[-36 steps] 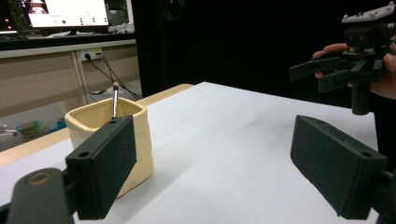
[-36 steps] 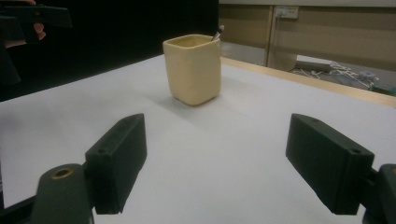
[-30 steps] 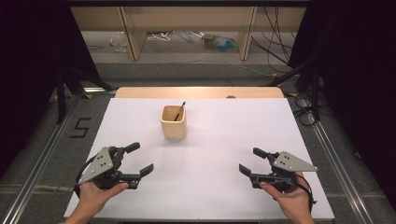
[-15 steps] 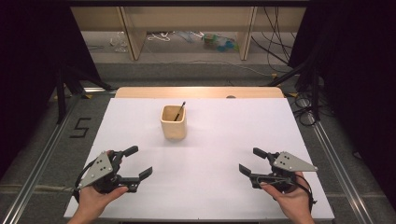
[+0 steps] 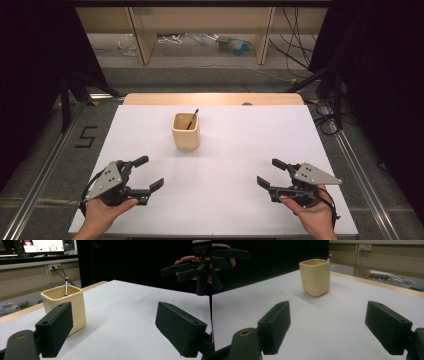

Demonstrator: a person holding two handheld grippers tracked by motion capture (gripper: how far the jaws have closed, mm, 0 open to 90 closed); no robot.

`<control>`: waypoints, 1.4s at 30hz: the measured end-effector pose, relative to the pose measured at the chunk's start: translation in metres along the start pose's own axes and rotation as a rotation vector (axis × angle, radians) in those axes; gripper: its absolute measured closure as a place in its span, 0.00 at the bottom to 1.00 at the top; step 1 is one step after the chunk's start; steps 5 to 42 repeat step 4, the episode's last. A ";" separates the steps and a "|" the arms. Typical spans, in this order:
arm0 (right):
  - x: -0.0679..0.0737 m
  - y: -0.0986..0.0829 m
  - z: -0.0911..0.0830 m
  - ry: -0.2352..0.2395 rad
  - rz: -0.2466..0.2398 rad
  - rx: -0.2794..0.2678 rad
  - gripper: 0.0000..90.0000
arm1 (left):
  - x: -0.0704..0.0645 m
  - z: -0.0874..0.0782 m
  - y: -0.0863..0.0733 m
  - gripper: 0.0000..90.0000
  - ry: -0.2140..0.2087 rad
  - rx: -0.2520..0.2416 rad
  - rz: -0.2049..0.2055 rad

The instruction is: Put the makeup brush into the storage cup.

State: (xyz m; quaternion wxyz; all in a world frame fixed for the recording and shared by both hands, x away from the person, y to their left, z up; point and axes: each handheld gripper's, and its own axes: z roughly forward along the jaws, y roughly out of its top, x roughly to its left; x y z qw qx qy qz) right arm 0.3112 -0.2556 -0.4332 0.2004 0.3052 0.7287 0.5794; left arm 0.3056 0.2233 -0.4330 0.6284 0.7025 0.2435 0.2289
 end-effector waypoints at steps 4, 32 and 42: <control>-0.001 0.000 -0.002 -0.002 -0.002 -0.002 0.24 | 0.001 0.002 -0.001 0.16 -0.005 -0.001 -0.009; -0.001 0.000 -0.002 -0.002 -0.002 -0.002 0.24 | 0.001 0.002 -0.001 0.16 -0.005 -0.001 -0.009; -0.001 0.000 -0.002 -0.002 -0.002 -0.002 0.24 | 0.001 0.002 -0.001 0.16 -0.005 -0.001 -0.009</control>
